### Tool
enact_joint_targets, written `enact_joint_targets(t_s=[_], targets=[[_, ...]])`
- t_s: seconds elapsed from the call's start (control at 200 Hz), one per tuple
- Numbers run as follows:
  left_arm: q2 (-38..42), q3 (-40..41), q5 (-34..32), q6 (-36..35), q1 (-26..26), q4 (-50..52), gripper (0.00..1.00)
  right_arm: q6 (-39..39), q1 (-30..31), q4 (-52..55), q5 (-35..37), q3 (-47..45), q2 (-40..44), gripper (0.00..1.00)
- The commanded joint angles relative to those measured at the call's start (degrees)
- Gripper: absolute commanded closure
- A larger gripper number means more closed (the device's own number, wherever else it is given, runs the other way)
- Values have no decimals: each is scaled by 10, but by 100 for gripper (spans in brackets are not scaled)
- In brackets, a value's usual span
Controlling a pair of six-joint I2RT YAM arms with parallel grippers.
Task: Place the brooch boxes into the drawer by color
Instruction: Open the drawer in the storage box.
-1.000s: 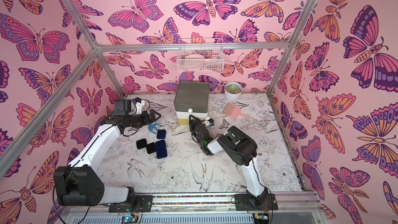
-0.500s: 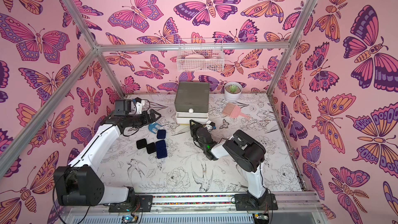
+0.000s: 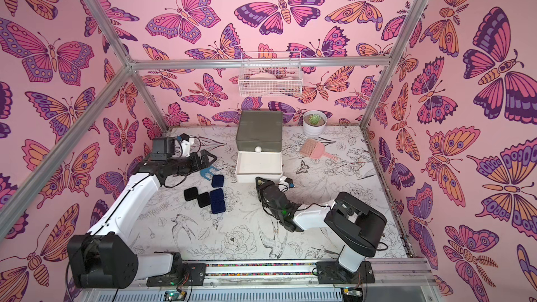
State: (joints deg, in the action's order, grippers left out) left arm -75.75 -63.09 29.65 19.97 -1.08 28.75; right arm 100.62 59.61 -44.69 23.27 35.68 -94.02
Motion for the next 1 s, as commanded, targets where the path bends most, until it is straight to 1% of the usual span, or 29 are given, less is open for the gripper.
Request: enact_joint_targets(t_s=[0.0,0.095,0.165,0.24,0.291,0.351,0.396,0.416,0.491,0.511,0.621,0.791,0.947,0.997], targets=[[11,10,16,2,3,-3,0,27,17,19,16,-7,12,75],[9,6,18,4,3,-4,0,24,18,-30,25,-6,-13,70],[8,3,20,5,3,-4,0,25,18,-42,27,1,-28,59],[7,1,20,5,3,-4,0,26,14,-40,30,6,-39,57],[7,0,20,5,4,-4,0,31,14,-47,37,8,-49,52],[6,1,19,5,3,-4,0,38,14,-64,32,10,-62,36],[5,2,19,5,3,-4,0,34,12,-77,24,13,-67,20],[4,3,19,5,3,-4,0,32,11,-82,19,14,-68,14],[2,2,19,6,3,-4,0,10,7,-87,6,20,-57,5],[2,1,19,6,3,-4,0,3,5,-78,-1,23,-51,1],[-2,-6,21,10,4,-4,0,-24,-1,23,-22,36,13,1],[-12,-21,29,18,3,-4,0,-56,-1,168,-21,41,135,1],[-14,-31,35,28,4,-3,0,-151,-1,300,15,80,239,1],[-15,-32,33,31,3,-3,0,-186,-4,374,38,110,259,1]])
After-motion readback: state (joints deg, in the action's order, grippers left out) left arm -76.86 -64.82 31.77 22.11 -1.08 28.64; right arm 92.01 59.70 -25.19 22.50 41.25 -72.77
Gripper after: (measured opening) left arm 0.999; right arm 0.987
